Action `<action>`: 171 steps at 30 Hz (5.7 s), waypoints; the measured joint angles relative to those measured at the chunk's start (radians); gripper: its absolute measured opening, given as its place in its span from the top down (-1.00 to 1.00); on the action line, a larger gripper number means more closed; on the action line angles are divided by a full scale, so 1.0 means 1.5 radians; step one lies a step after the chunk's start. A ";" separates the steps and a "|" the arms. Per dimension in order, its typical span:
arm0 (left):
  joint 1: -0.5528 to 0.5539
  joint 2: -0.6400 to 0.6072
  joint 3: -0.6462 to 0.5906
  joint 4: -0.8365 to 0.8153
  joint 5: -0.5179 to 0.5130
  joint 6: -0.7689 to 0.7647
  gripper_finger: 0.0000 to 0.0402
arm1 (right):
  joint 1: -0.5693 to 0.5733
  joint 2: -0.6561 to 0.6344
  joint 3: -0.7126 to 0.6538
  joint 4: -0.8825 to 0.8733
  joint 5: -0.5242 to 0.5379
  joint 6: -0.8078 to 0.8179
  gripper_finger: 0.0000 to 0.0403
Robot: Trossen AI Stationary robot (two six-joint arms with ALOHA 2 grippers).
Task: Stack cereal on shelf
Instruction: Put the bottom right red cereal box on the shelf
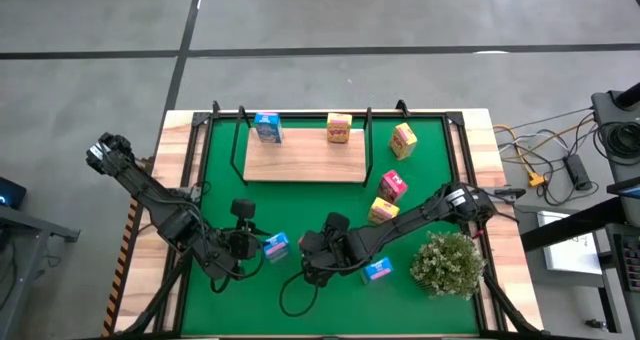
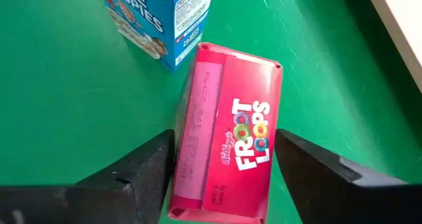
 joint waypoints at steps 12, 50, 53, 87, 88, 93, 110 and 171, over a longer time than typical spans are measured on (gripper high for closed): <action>0.001 -0.017 -0.009 0.052 0.001 0.186 0.62 | -0.003 -0.001 0.000 -0.001 -0.012 -0.057 0.01; 0.007 -0.411 -0.283 0.297 -0.140 0.332 0.62 | -0.464 -0.124 0.064 0.105 -0.330 -0.752 0.02; 0.007 -0.417 -0.284 0.284 -0.141 0.330 0.62 | -0.500 -0.124 0.060 0.149 -0.369 -0.788 0.02; 0.007 -0.434 -0.286 0.278 -0.198 0.333 0.62 | -0.568 -0.084 0.039 0.099 -0.415 -0.766 -0.33; 0.007 -0.434 -0.286 0.278 -0.198 0.333 0.62 | -0.569 -0.076 0.039 0.099 -0.414 -0.770 -0.34; 0.007 -0.434 -0.286 0.278 -0.198 0.333 0.62 | -0.570 -0.054 0.038 0.098 -0.401 -0.787 -0.39; 0.007 -0.434 -0.287 0.278 -0.198 0.334 0.62 | -0.569 -0.042 0.037 0.105 -0.403 -0.775 -0.08; 0.007 -0.433 -0.287 0.279 -0.197 0.327 0.62 | -0.527 -0.047 0.090 0.241 -0.367 -0.680 -0.08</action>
